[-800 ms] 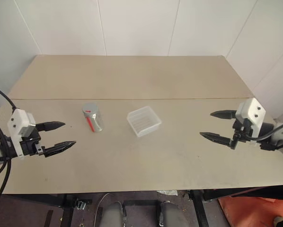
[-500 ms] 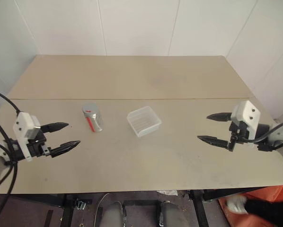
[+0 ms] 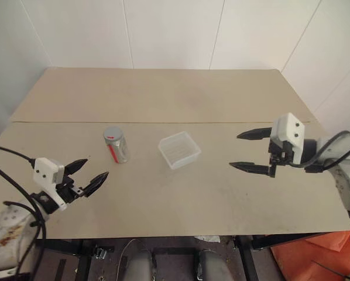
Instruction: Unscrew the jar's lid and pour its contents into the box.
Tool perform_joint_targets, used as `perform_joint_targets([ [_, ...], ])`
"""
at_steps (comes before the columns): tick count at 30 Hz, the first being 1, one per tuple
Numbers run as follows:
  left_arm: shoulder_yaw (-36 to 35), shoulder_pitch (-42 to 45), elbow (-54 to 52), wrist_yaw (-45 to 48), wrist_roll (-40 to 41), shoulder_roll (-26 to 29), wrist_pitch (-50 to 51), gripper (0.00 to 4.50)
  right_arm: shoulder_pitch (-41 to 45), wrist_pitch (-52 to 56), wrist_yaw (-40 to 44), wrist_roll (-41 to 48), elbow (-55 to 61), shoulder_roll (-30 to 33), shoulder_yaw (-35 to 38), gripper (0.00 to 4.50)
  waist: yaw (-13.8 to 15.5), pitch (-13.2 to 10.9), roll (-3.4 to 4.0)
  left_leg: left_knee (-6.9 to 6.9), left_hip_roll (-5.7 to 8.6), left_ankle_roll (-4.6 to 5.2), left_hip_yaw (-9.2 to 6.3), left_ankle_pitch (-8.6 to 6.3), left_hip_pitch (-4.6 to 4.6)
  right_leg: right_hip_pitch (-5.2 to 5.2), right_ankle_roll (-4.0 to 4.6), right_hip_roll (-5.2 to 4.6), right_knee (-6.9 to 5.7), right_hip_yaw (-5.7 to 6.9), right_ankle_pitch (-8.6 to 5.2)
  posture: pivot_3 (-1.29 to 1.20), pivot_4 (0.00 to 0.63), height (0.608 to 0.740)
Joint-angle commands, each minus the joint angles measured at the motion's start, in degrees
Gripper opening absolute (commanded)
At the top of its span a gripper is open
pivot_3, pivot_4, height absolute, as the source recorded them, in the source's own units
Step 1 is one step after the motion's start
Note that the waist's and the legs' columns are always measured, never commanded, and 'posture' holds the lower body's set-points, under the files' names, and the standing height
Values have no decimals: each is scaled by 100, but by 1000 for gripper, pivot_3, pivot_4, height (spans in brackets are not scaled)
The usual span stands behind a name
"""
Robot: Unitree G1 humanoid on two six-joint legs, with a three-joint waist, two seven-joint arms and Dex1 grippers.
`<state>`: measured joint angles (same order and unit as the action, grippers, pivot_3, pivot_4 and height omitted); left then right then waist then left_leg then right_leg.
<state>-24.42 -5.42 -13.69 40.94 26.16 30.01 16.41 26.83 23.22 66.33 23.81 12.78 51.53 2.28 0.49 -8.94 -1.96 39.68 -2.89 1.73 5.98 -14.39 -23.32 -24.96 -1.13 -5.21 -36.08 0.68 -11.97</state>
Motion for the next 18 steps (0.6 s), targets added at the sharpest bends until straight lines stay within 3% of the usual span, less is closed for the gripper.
perform_joint_targets([
  [1, 28, 118, -38, -179, -117, -89, -402, 4464, 214, -156, 140, 48, 5, -53, -59, 4492, 0, 0, 1, 0, 0, 0, 0, 0, 1, 0, 0, 0, 0, 0, 0, 0, 150, 740],
  [10, 587, 712, 517, -477, -612, -279, -958, 4464, 320, -237, 141, -13, 33, -208, -225, 4492, 16, 0, 0, 1, 4, 1, -2, 0, -1, 3, 0, -1, 3, 2, 1, 0, 150, 740],
  [18, 865, 1574, 1847, -772, -1053, -517, -1768, 4464, 351, -183, 183, 71, 170, -263, -270, 4492, 14, 0, 0, 3, 4, 1, -3, 0, 0, 6, -2, -1, 3, 4, 2, 0, 150, 740],
])
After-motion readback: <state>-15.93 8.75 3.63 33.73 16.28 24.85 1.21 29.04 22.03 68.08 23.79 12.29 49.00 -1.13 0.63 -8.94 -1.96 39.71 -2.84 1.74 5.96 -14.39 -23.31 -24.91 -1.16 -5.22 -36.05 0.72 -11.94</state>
